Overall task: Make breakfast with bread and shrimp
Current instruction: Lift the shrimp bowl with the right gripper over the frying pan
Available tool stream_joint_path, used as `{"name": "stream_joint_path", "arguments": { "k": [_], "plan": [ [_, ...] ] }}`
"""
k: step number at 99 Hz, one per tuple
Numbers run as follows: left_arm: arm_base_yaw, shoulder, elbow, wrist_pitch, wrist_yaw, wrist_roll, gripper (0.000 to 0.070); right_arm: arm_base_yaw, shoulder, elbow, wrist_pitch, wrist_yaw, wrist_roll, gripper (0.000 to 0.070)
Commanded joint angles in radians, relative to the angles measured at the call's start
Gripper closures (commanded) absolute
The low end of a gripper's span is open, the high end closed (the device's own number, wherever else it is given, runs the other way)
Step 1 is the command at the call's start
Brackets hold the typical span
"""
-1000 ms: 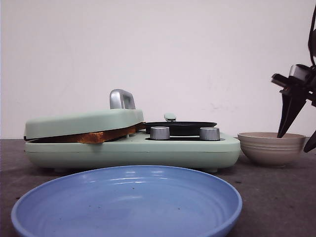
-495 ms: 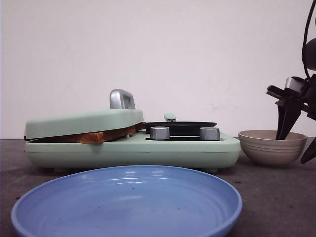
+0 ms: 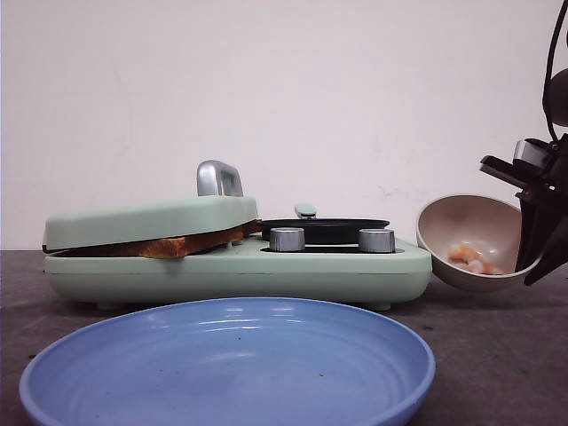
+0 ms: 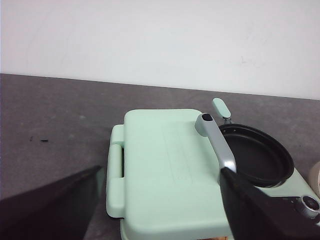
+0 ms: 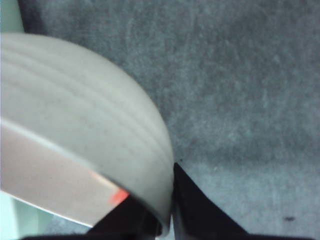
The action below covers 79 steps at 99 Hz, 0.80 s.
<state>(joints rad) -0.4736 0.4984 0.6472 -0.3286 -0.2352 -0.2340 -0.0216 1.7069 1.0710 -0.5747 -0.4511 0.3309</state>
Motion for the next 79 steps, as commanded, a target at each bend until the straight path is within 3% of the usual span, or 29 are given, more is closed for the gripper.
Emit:
{"name": "stream_joint_path", "arguments": {
  "k": [1, 17, 50, 79],
  "plan": [
    [-0.005, 0.005, 0.008, 0.010, 0.000, 0.009, 0.0276, 0.006, 0.011, 0.016, 0.013, -0.020, -0.002, 0.0690],
    [-0.005, 0.005, 0.008, 0.006, 0.000, 0.008, 0.0276, 0.004, -0.019, 0.019, 0.038, -0.035, 0.000, 0.0690],
    [-0.005, 0.005, 0.008, 0.007, 0.000, 0.008, 0.0276, 0.014, -0.061, 0.139, 0.066, -0.175, 0.040, 0.0691],
    [-0.005, 0.018, 0.008, 0.004, 0.000, 0.008, 0.0276, 0.101, -0.060, 0.255, 0.238, -0.136, 0.125, 0.0692]
  ]
}}
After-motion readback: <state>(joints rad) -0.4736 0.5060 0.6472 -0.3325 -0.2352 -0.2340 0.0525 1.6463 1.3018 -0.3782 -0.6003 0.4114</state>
